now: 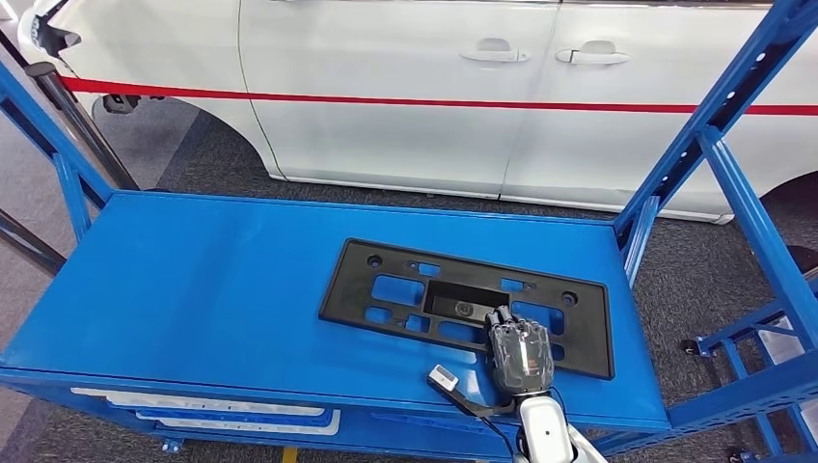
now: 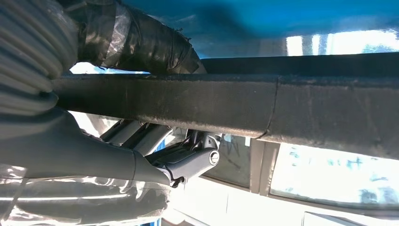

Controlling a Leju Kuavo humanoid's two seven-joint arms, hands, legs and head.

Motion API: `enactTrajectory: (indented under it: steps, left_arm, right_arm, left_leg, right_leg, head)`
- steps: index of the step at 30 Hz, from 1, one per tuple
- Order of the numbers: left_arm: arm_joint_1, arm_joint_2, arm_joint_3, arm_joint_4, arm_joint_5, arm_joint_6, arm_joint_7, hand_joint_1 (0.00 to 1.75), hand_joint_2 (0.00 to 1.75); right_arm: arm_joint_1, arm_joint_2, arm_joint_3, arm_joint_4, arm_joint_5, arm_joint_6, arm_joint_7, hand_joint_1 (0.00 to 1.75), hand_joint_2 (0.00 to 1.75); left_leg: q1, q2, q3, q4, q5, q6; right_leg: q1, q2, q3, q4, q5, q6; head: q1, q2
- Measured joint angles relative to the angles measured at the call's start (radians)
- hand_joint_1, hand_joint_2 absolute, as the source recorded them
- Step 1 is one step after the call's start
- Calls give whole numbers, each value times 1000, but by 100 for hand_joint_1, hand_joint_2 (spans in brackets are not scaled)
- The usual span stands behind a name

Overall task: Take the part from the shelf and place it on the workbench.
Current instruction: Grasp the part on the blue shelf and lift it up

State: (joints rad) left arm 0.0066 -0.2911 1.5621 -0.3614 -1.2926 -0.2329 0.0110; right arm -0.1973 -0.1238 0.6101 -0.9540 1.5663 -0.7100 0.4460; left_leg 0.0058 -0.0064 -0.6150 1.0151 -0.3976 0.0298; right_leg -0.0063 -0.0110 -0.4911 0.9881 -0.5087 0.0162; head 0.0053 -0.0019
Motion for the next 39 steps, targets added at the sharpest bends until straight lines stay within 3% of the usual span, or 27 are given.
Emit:
enactTrajectory:
  steps: [10,12,17,22,27,31,33,36,37,38,39]
  left_arm:
    - [1,-5,0,0,4,-2,-1,0,175]
    - [1,-8,0,-1,13,-2,-1,0,175]
    - [4,-22,0,-10,37,2,-1,0,175]
    - [2,-27,0,-15,40,10,-1,0,175]
    - [-2,-28,0,-15,31,12,1,0,175]
    - [-2,-28,0,-15,22,13,2,0,175]
    - [-5,-28,0,-15,18,13,2,0,175]
    - [-8,-28,0,-15,15,14,2,0,175]
    - [-9,-28,0,-15,15,14,2,0,175]
    - [-9,-28,0,-15,15,15,2,0,175]
    - [-10,-28,0,-15,15,15,2,0,175]
  right_arm:
    - [44,-24,-2,-87,-3,1,-29,175,175]
    - [83,-22,-23,-160,-21,2,-153,175,175]
    - [275,3,-126,-518,-101,4,-636,175,175]
    - [387,96,-232,-781,-191,4,-945,175,175]
    - [439,189,-342,-884,-219,6,-1104,175,175]
    - [462,231,-391,-940,-254,7,-1127,175,175]
    - [468,235,-395,-981,-280,7,-1128,175,175]
    - [471,236,-394,-1028,-298,7,-1128,175,175]
    - [473,236,-393,-1037,-297,7,-1128,175,175]
    - [475,236,-393,-1044,-294,7,-1128,175,175]
    - [476,236,-392,-1051,-292,7,-1128,175,175]
  left_leg:
    - [0,0,-1,-1,-2,-1]
    - [0,-1,-2,0,-2,-1]
    - [-4,-1,-10,1,-4,-2]
    - [-4,-1,-12,1,-5,-1]
    - [-8,0,-13,4,-9,3]
    - [-7,1,-13,0,-3,14]
    - [-2,5,-13,-11,8,23]
    - [-2,9,-25,-13,17,29]
    - [-3,10,-32,-11,21,28]
    - [-3,10,-39,-9,24,27]
    - [-2,11,-47,-5,29,24]
  right_leg:
    - [0,-1,-1,0,-3,-1]
    - [0,-1,-1,0,-3,-1]
    - [-1,0,-10,2,-3,0]
    - [-4,0,-13,2,-4,0]
    - [-8,2,-13,2,-4,3]
    - [-10,3,-11,5,-6,14]
    - [-10,7,-25,49,-49,19]
    - [-12,10,-87,219,-166,22]
    - [-13,10,-98,259,-182,23]
    - [-14,10,-92,266,-179,23]
    - [-16,10,-66,231,-156,23]
  head:
    - [0,0]
    - [0,0]
    - [0,0]
    - [0,0]
    - [0,0]
    - [0,0]
    - [0,0]
    - [0,0]
    - [0,0]
    - [0,0]
    - [0,0]
